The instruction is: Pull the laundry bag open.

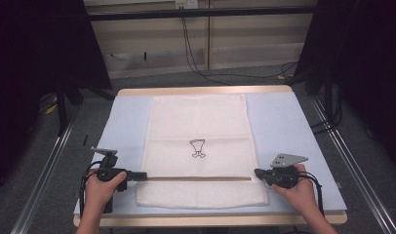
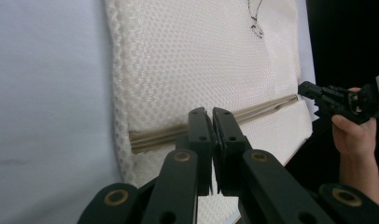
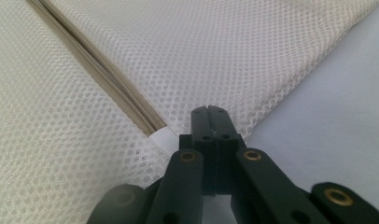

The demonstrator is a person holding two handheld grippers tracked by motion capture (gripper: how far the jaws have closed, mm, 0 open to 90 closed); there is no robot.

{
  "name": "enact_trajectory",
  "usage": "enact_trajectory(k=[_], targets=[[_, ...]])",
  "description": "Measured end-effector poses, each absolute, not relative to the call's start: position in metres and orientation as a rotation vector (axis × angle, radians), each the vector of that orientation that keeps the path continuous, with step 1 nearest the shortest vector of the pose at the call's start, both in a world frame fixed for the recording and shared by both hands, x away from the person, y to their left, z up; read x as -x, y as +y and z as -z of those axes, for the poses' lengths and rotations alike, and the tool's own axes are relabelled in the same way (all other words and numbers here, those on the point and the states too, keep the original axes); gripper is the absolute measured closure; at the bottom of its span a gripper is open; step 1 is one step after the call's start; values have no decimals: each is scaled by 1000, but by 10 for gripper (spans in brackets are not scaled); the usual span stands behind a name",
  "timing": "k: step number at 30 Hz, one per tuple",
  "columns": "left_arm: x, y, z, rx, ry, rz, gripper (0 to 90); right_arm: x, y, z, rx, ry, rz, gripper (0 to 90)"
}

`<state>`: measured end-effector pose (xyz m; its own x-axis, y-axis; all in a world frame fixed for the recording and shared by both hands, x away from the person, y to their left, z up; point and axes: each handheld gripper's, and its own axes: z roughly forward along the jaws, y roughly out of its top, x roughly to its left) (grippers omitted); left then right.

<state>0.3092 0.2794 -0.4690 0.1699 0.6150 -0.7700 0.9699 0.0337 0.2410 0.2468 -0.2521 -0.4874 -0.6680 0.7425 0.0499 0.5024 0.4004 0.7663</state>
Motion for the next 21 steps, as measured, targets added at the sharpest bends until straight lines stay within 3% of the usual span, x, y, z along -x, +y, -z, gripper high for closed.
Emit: enact_trajectory(k=[16,18,19,21], targets=[[-307,315,478,-1622,1596,555,870,-247,-252,487,-1087,2363,-1138,900],[-307,314,475,-1643,1613,501,855,-247,-252,487,-1091,2366,-1139,900],[-307,315,473,-1659,1606,473,792,-247,-253,487,-1087,2362,-1142,900],[-307,316,469,-1639,1587,448,751,-246,-254,486,-1105,2354,-1149,899]])
